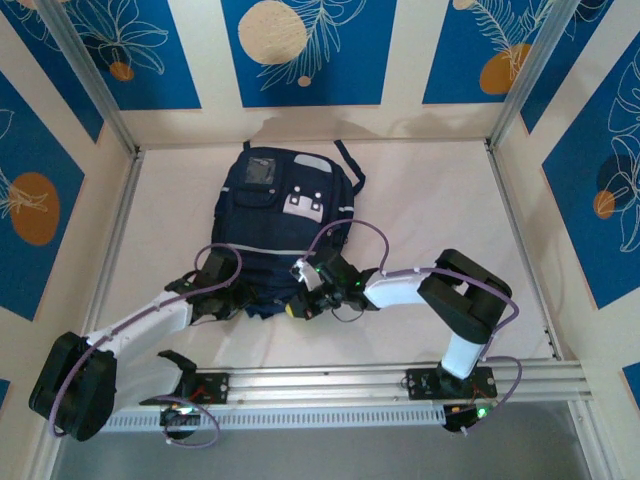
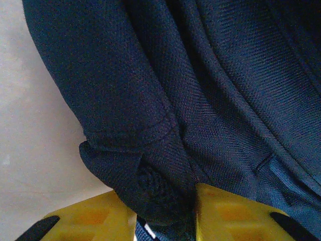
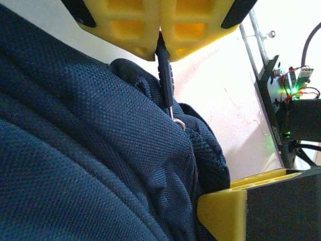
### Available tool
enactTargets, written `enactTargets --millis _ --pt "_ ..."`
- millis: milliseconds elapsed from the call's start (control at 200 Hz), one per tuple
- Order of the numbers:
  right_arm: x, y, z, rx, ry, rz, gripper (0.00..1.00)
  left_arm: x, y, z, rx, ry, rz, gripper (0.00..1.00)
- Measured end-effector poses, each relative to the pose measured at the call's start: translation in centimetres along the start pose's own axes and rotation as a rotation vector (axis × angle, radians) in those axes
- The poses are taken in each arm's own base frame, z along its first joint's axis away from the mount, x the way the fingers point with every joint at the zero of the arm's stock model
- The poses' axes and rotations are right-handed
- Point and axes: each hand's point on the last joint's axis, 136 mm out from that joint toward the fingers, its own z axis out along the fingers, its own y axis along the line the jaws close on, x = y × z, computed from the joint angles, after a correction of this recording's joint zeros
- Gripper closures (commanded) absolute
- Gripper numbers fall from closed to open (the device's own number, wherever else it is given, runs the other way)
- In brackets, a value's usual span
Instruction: Pack the student bag
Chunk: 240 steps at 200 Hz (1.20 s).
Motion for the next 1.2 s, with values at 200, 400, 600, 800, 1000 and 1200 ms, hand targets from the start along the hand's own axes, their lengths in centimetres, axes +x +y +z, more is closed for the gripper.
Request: enactTargets --millis 200,400,600,800,1000,1200 --pt "0.4 -0.3 1.1 -0.013 0.024 0.034 0.83 0.0 -0.1 -0.1 0.004 -0.001 0.015 0.68" --pt "0.3 -0.2 1.5 -0.018 0.024 0.051 0.74 0.0 0.0 -0.3 0.006 -0.006 0.022 0.68" --pt "-0.1 0.1 1.9 -0.027 0.025 0.055 0.7 -0.2 0.1 -0.3 0.0 -0.017 0.022 0.68" --pt "-0.4 0.5 2.1 -0.031 0.028 0.056 0.68 -0.5 0.2 -0.3 -0.008 -0.03 0.023 0.68" --pt "-0.6 0.7 2.3 -0.038 0.04 0.072 0.66 -0.7 0.4 -0.3 -0.015 -0.043 0.033 0.68" --pt "-0.7 1.1 2.3 -0.058 0.046 0.105 0.65 -0.7 0.4 -0.3 -0.017 -0.044 0.037 0.67"
